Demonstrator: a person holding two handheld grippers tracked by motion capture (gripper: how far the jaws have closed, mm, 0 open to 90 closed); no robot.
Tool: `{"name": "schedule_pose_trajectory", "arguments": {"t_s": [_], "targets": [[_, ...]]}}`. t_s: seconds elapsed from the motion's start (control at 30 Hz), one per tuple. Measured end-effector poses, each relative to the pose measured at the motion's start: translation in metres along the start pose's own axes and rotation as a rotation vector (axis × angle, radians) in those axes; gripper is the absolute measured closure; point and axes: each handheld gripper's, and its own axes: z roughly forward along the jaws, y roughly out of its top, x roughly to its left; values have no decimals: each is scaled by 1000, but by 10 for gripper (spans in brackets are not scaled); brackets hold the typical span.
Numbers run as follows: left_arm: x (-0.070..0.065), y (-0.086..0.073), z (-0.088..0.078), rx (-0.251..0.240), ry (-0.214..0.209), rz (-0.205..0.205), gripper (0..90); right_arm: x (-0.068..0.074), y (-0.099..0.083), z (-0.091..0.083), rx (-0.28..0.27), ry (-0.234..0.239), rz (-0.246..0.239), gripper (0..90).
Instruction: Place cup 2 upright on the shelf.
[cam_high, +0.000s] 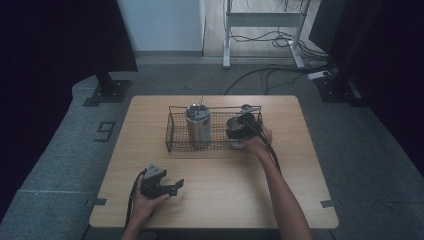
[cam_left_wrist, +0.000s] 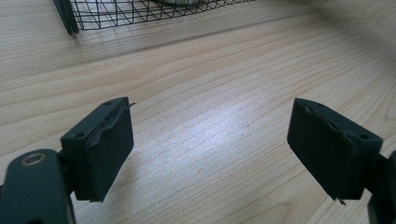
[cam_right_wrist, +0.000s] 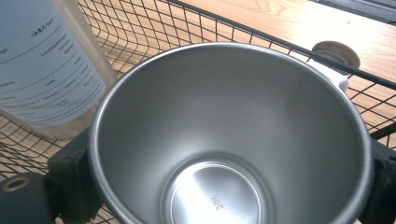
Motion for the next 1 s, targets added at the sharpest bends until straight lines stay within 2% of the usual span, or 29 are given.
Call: {"name": "schedule_pose_trajectory", "arguments": {"t_s": [0.53, 1.0], "targets": [[0, 0, 0, -2, 0, 0, 147, -2, 0, -2, 23, 4, 8, 62], [-1, 0, 1, 2, -7, 2, 148, 0, -2, -6, 61, -18, -25, 50]]}}
